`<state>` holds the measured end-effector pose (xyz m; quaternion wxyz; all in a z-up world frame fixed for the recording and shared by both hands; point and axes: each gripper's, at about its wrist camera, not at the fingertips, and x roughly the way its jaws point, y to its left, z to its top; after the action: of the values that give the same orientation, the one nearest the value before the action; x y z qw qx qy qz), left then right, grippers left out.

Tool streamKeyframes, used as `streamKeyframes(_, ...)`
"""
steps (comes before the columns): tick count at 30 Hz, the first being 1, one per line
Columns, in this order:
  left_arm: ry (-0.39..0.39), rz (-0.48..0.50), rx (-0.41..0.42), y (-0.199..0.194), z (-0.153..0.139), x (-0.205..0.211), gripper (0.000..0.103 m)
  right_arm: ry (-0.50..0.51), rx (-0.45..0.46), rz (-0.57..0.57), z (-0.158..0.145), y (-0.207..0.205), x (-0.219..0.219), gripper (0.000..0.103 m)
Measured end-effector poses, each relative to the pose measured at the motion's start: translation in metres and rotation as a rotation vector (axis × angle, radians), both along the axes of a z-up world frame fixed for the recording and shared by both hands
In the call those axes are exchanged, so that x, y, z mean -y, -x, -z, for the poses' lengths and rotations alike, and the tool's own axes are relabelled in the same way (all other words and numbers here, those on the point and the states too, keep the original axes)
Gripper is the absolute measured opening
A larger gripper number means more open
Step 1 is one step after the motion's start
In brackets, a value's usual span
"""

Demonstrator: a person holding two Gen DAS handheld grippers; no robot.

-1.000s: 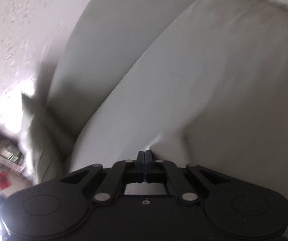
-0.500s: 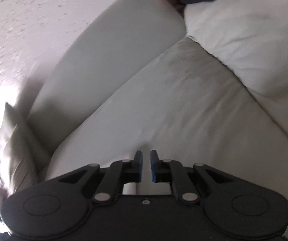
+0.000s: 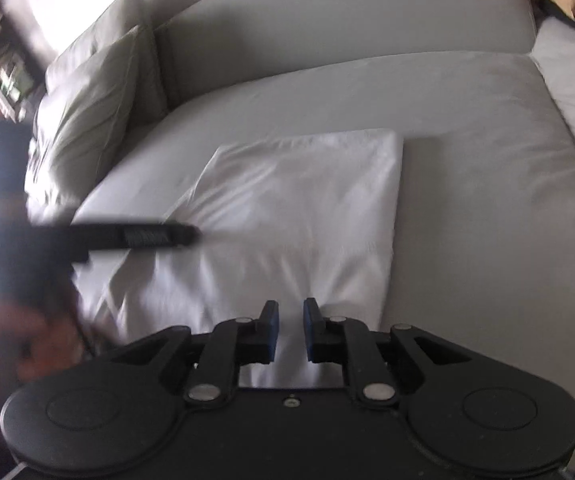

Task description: Fold clothes

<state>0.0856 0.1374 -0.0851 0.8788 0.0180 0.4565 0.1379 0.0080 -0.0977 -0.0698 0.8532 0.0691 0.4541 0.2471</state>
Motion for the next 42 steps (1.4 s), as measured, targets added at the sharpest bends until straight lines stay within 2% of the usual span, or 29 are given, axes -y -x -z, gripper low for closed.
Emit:
streamKeyframes(1, -0.011, -0.023, -0.005, 0.009, -0.002, -0.008, 0.047, 0.018, 0.000, -0.008, -0.004, 0.010, 0.006, 0.013)
streamKeyframes(3, 0.019, -0.050, 0.007, 0.028, -0.007, -0.023, 0.046, 0.024, -0.011, 0.002, -0.010, 0.024, 0.020, 0.013)
streamKeyframes(4, 0.037, -0.054, 0.022, 0.037, -0.011, -0.028, 0.044, 0.024, -0.016, 0.013, -0.013, 0.030, 0.026, 0.013)
streamKeyframes(5, 0.048, -0.051, 0.040, 0.046, -0.015, -0.028, 0.037, 0.025, -0.022, 0.024, -0.016, 0.036, 0.033, 0.015)
streamKeyframes(6, 0.052, -0.041, 0.062, 0.054, -0.018, -0.024, 0.036, 0.022, -0.024, 0.035, -0.020, 0.041, 0.039, 0.021)
streamKeyframes(9, 0.080, -0.003, 0.126, 0.076, -0.029, -0.009, 0.036, -0.026, 0.012, 0.071, -0.029, 0.043, 0.047, 0.021)
streamKeyframes(12, 0.157, 0.110, 0.163, 0.085, -0.035, 0.016, 0.036, -0.062, 0.052, 0.083, -0.036, 0.044, 0.048, 0.021)
streamKeyframes(13, 0.151, 0.157, 0.162, 0.084, -0.033, 0.027, 0.037, -0.066, 0.066, 0.073, -0.036, 0.044, 0.043, 0.020)
streamKeyframes(15, 0.116, 0.238, 0.150, 0.080, -0.025, 0.050, 0.036, -0.044, 0.071, 0.032, -0.029, 0.036, 0.026, 0.012)
streamKeyframes(17, 0.091, 0.288, 0.119, 0.075, -0.013, 0.065, 0.037, -0.010, 0.068, -0.004, -0.019, 0.027, 0.011, 0.012)
streamKeyframes(20, 0.067, 0.317, 0.069, 0.076, 0.001, 0.072, 0.037, 0.057, 0.047, -0.031, -0.001, 0.024, 0.000, 0.011)
streamKeyframes(23, 0.051, 0.329, 0.021, 0.080, 0.006, 0.073, 0.038, 0.067, 0.012, -0.043, -0.001, 0.030, 0.005, 0.009)
streamKeyframes(25, 0.058, 0.325, 0.002, 0.087, 0.001, 0.066, 0.038, 0.068, -0.060, -0.044, -0.002, 0.031, 0.011, 0.008)
streamKeyframes(29, 0.065, 0.317, 0.066, 0.111, -0.018, 0.044, 0.036, -0.027, -0.078, 0.019, -0.007, 0.038, 0.039, 0.016)
streamKeyframes(33, 0.062, 0.255, 0.153, 0.114, -0.035, 0.016, 0.040, -0.157, -0.032, 0.096, -0.018, 0.030, 0.061, 0.034)
streamKeyframes(34, 0.067, 0.236, 0.171, 0.111, -0.039, 0.008, 0.041, -0.184, -0.024, 0.114, -0.020, 0.027, 0.066, 0.036)
streamKeyframes(38, 0.156, 0.166, 0.199, 0.095, -0.047, -0.022, 0.046, -0.264, -0.090, 0.185, -0.009, 0.014, 0.074, 0.045)
streamKeyframes(42, 0.262, 0.116, 0.193, 0.079, -0.041, -0.050, 0.051, -0.360, -0.163, 0.245, 0.004, 0.007, 0.083, 0.052)
